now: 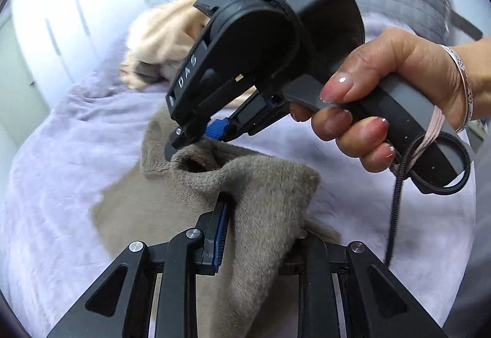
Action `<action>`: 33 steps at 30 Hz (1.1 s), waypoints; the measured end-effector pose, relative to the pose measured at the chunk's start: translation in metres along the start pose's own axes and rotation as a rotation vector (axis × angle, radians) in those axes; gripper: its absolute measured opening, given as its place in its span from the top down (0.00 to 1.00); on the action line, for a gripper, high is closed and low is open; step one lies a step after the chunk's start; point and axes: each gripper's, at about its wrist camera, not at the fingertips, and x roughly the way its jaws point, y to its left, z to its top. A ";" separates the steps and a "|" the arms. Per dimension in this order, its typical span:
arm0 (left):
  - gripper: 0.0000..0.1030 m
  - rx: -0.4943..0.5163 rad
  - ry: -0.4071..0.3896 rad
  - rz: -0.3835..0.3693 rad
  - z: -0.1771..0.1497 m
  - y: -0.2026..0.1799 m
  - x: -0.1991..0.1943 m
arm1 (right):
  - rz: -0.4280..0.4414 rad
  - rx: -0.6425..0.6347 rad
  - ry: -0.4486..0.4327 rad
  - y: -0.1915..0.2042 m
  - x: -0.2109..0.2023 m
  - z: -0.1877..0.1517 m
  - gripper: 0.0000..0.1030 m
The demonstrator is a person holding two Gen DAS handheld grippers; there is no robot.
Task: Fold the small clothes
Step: 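Grasp the folded sweater end with the left gripper while the right gripper presses it, then release the sweater with both grippers and lift them away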
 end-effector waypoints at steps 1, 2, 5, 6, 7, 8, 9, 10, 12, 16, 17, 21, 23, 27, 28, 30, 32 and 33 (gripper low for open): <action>0.76 0.016 0.029 -0.015 -0.003 -0.008 0.010 | -0.019 0.033 -0.006 -0.021 0.000 -0.006 0.81; 0.76 0.024 0.054 -0.030 -0.006 -0.013 0.018 | -0.042 0.065 -0.011 -0.041 0.004 -0.016 0.81; 0.76 0.034 0.101 -0.048 -0.016 -0.026 0.031 | -0.079 0.180 -0.020 -0.096 0.012 -0.039 0.81; 0.76 0.031 0.105 -0.046 -0.018 -0.028 0.032 | -0.066 0.212 -0.026 -0.110 0.015 -0.045 0.81; 0.75 0.024 0.109 -0.045 -0.021 -0.029 0.031 | -0.042 0.230 -0.035 -0.119 0.016 -0.049 0.81; 0.75 0.016 0.118 -0.052 -0.021 -0.027 0.031 | -0.028 0.238 -0.047 -0.124 0.016 -0.050 0.81; 0.75 0.004 0.129 -0.062 -0.022 -0.025 0.030 | -0.020 0.233 -0.057 -0.122 0.019 -0.054 0.81; 0.75 -0.010 0.135 -0.067 -0.025 -0.023 0.026 | -0.022 0.223 -0.061 -0.120 0.021 -0.056 0.81; 0.75 -0.038 0.135 -0.086 -0.025 -0.011 0.023 | -0.029 0.217 -0.060 -0.115 0.021 -0.059 0.80; 0.38 -0.094 0.110 -0.095 -0.030 0.002 0.007 | -0.051 0.208 -0.047 -0.102 0.019 -0.064 0.78; 0.10 -0.120 0.091 -0.075 -0.033 0.006 -0.002 | -0.065 0.204 -0.044 -0.103 0.018 -0.063 0.76; 0.06 -0.211 0.089 -0.064 -0.044 0.027 -0.023 | -0.098 0.203 -0.058 -0.093 -0.006 -0.076 0.53; 0.06 -0.278 0.111 -0.052 -0.049 0.043 -0.026 | -0.079 0.222 -0.075 -0.088 -0.018 -0.086 0.40; 0.06 -0.467 0.144 -0.013 -0.057 0.098 -0.019 | -0.071 0.224 -0.083 -0.081 -0.028 -0.098 0.40; 0.06 -0.513 0.161 0.006 -0.059 0.113 -0.013 | -0.065 0.224 -0.080 -0.082 -0.027 -0.100 0.40; 0.06 -0.600 0.187 0.034 -0.063 0.140 -0.001 | -0.053 0.232 -0.076 -0.082 -0.018 -0.095 0.40; 0.06 -0.685 0.201 0.061 -0.069 0.162 0.009 | -0.049 0.230 -0.061 -0.079 -0.006 -0.088 0.40; 0.06 -0.723 0.206 0.068 -0.072 0.170 0.014 | -0.067 0.217 -0.050 -0.077 0.001 -0.083 0.40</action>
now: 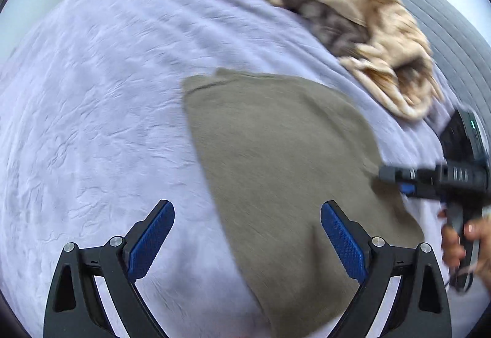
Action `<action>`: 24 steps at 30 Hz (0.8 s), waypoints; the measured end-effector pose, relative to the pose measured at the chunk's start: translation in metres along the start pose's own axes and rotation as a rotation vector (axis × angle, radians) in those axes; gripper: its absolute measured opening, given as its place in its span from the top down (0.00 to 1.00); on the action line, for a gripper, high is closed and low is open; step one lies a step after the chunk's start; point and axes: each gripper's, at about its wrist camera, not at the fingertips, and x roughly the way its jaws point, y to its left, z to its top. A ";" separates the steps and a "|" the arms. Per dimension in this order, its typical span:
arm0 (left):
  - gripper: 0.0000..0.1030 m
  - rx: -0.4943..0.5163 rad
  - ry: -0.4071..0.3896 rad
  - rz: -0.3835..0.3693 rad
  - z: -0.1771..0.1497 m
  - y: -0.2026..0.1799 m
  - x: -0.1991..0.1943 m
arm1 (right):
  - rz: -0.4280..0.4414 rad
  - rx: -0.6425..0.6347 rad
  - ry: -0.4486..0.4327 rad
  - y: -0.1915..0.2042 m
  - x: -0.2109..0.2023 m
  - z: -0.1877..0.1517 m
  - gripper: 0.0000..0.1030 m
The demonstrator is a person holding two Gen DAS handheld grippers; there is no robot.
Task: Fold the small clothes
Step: 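Release the sweater with both grippers and lift them away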
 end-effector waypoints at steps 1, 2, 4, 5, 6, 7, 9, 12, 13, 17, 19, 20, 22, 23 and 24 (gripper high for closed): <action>0.06 -0.039 0.009 0.005 0.006 0.007 0.006 | -0.023 -0.010 0.008 0.003 0.005 0.004 0.40; 0.06 -0.071 0.018 0.004 0.009 0.013 0.009 | -0.061 -0.017 0.024 0.006 0.012 0.008 0.54; 0.06 -0.102 0.003 -0.003 0.014 0.016 0.005 | -0.146 -0.042 0.060 0.015 0.024 0.015 0.77; 0.06 -0.091 -0.027 -0.004 0.014 0.013 -0.001 | -0.168 -0.075 0.058 0.023 0.024 0.016 0.81; 0.06 -0.071 -0.043 0.004 0.012 0.009 -0.004 | -0.184 -0.129 0.049 0.034 0.019 0.014 0.81; 0.06 -0.052 -0.045 0.012 0.011 0.005 -0.005 | -0.196 -0.179 0.034 0.043 0.010 0.010 0.82; 0.06 -0.019 -0.002 0.008 0.005 -0.003 0.005 | -0.190 -0.188 0.019 0.046 -0.002 0.004 0.82; 0.06 -0.003 0.090 0.024 -0.009 -0.010 0.032 | -0.225 -0.134 0.045 0.021 0.003 -0.004 0.82; 0.06 0.000 0.094 0.030 -0.013 -0.011 0.037 | -0.227 -0.123 0.049 0.013 0.009 -0.004 0.81; 0.06 -0.025 0.089 0.017 -0.021 -0.004 0.040 | -0.159 -0.051 0.001 -0.010 0.013 -0.010 0.76; 0.06 -0.028 0.094 0.014 -0.021 -0.002 0.039 | -0.151 -0.031 -0.016 -0.012 0.006 -0.015 0.73; 0.06 -0.025 0.094 0.018 -0.021 -0.002 0.038 | -0.161 -0.034 -0.019 -0.010 0.002 -0.018 0.71; 0.06 -0.017 0.095 0.028 -0.020 -0.004 0.036 | -0.212 -0.051 -0.023 -0.003 -0.007 -0.024 0.64; 0.06 -0.014 0.097 0.032 -0.020 -0.004 0.034 | -0.227 -0.059 -0.023 0.001 -0.013 -0.028 0.64; 0.06 -0.013 0.098 0.034 -0.021 -0.004 0.033 | -0.241 -0.066 -0.026 0.004 -0.017 -0.030 0.64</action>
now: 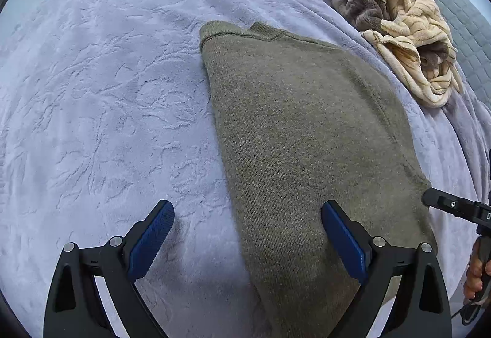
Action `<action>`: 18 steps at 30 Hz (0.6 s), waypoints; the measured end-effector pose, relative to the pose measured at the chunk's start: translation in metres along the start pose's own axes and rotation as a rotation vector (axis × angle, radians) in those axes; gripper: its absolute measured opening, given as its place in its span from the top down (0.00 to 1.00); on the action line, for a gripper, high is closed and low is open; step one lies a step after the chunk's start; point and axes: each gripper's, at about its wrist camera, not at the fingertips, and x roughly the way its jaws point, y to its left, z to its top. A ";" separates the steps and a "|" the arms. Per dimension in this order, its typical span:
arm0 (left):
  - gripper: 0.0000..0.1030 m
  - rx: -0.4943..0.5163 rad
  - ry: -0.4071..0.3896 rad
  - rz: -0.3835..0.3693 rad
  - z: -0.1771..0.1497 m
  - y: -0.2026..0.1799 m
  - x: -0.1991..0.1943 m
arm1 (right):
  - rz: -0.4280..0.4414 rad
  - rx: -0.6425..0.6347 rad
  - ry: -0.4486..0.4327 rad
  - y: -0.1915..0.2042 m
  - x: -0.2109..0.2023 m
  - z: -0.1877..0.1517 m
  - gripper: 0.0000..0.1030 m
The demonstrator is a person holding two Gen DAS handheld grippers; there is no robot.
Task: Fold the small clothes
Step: 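Release the sweater with both grippers and lift them away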
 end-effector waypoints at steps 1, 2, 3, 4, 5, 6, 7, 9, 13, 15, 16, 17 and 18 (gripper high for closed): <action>0.06 -0.001 0.000 0.002 -0.001 0.001 -0.001 | -0.015 -0.009 -0.006 0.003 -0.006 -0.004 0.64; 0.06 -0.003 0.000 0.003 -0.002 0.002 -0.002 | -0.023 -0.019 -0.013 0.007 -0.012 -0.006 0.64; 0.06 -0.006 0.001 0.000 -0.002 0.003 -0.003 | -0.032 -0.027 -0.022 0.011 -0.019 -0.009 0.64; 0.06 -0.012 0.003 -0.006 -0.003 0.004 -0.004 | -0.040 -0.034 -0.031 0.014 -0.027 -0.013 0.64; 0.06 -0.019 0.006 -0.010 -0.004 0.006 -0.004 | -0.036 -0.037 -0.038 0.015 -0.032 -0.017 0.66; 0.06 -0.025 0.009 -0.013 -0.005 0.007 -0.005 | -0.024 -0.041 -0.044 0.019 -0.037 -0.021 0.67; 0.06 -0.029 0.013 -0.015 -0.006 0.007 -0.005 | -0.013 -0.047 -0.050 0.023 -0.041 -0.025 0.69; 0.06 -0.030 0.016 -0.014 -0.008 0.008 -0.007 | 0.008 -0.064 -0.051 0.031 -0.043 -0.031 0.70; 0.06 -0.030 0.025 -0.009 -0.009 0.007 -0.008 | -0.013 -0.081 0.005 0.034 -0.023 -0.044 0.70; 0.06 -0.031 0.030 -0.008 -0.009 0.007 -0.008 | -0.035 -0.056 0.031 0.027 -0.010 -0.049 0.70; 0.06 -0.032 0.031 -0.008 -0.009 0.007 -0.008 | -0.050 -0.040 0.036 0.023 -0.006 -0.049 0.70; 0.06 -0.036 0.033 -0.012 -0.010 0.008 -0.008 | -0.074 -0.029 0.037 0.021 -0.004 -0.049 0.70; 0.06 -0.041 0.036 -0.015 -0.010 0.009 -0.008 | -0.115 -0.023 0.047 0.017 -0.002 -0.049 0.70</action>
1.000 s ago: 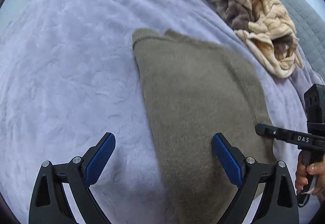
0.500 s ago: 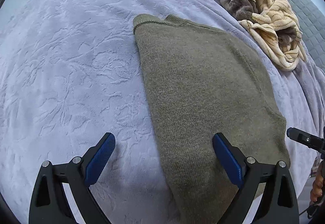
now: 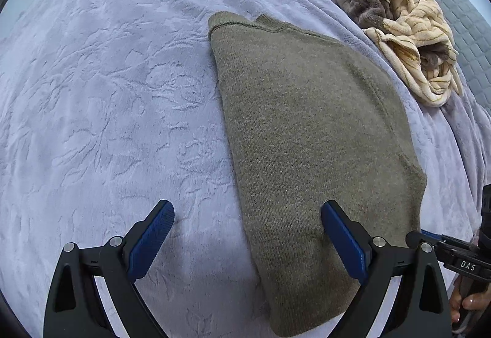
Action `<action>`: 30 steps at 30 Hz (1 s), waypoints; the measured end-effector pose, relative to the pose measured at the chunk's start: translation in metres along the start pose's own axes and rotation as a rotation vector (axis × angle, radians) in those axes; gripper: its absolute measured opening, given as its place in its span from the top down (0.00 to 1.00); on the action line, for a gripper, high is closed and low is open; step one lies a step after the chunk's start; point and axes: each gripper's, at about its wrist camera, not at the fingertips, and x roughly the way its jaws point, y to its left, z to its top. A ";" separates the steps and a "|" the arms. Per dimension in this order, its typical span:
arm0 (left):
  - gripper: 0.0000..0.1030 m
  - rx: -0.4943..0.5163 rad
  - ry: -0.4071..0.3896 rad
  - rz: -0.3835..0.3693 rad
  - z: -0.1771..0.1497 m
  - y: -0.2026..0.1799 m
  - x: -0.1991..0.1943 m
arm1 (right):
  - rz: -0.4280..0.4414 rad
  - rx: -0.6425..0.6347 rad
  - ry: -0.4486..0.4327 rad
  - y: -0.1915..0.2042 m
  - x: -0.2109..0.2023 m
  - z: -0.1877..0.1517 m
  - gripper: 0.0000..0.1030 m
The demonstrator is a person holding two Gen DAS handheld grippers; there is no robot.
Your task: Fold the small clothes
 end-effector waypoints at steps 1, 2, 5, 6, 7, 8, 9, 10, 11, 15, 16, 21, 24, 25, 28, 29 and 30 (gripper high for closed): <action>0.06 -0.003 -0.001 -0.003 0.000 0.000 0.000 | -0.005 0.014 0.015 -0.005 0.003 -0.001 0.69; 0.05 -0.004 -0.001 -0.005 0.000 0.001 0.001 | 0.018 0.041 0.020 -0.009 0.003 -0.003 0.69; 0.01 -0.007 -0.002 0.008 -0.001 0.001 0.001 | 0.047 0.083 0.020 -0.016 0.000 -0.007 0.69; 0.01 -0.008 -0.001 0.005 -0.001 0.002 0.001 | 0.043 0.079 0.016 -0.016 -0.001 -0.007 0.69; 0.01 -0.010 -0.001 0.004 -0.001 0.002 0.001 | 0.043 0.077 0.016 -0.016 -0.002 -0.008 0.69; 0.01 -0.010 0.000 0.003 -0.001 0.002 0.001 | 0.042 0.074 0.017 -0.016 -0.003 -0.008 0.69; 0.01 -0.010 0.000 0.002 -0.001 0.003 0.001 | 0.039 0.071 0.018 -0.017 -0.004 -0.008 0.69; 0.01 -0.010 0.001 0.001 -0.001 0.003 0.001 | 0.039 0.068 0.019 -0.017 -0.005 -0.008 0.69; 0.01 -0.010 0.002 0.001 -0.001 0.003 0.002 | 0.038 0.067 0.019 -0.018 -0.005 -0.007 0.69; 0.01 -0.017 0.010 -0.008 0.000 0.004 0.003 | 0.036 0.083 0.013 -0.019 -0.008 -0.007 0.66; 0.01 -0.020 0.012 -0.012 0.000 0.004 0.004 | 0.037 0.085 0.009 -0.019 -0.009 -0.007 0.65; 0.01 -0.026 0.025 -0.030 -0.001 0.005 0.005 | 0.050 0.084 -0.028 -0.021 -0.019 0.001 0.53; 0.01 -0.047 0.058 -0.054 0.001 0.008 0.008 | 0.110 0.101 -0.047 -0.026 -0.024 0.014 0.44; 0.01 -0.050 0.066 -0.062 0.001 0.009 0.008 | 0.126 0.103 -0.051 -0.026 -0.024 0.021 0.42; 0.01 -0.027 0.072 -0.073 0.003 0.008 0.008 | 0.162 0.081 -0.063 -0.028 -0.024 0.040 0.39; 0.01 -0.018 0.073 -0.076 0.004 0.008 0.008 | 0.173 0.070 -0.062 -0.027 -0.022 0.046 0.38; 0.01 -0.011 0.078 -0.086 0.005 0.008 0.008 | 0.188 0.058 -0.055 -0.027 -0.019 0.054 0.38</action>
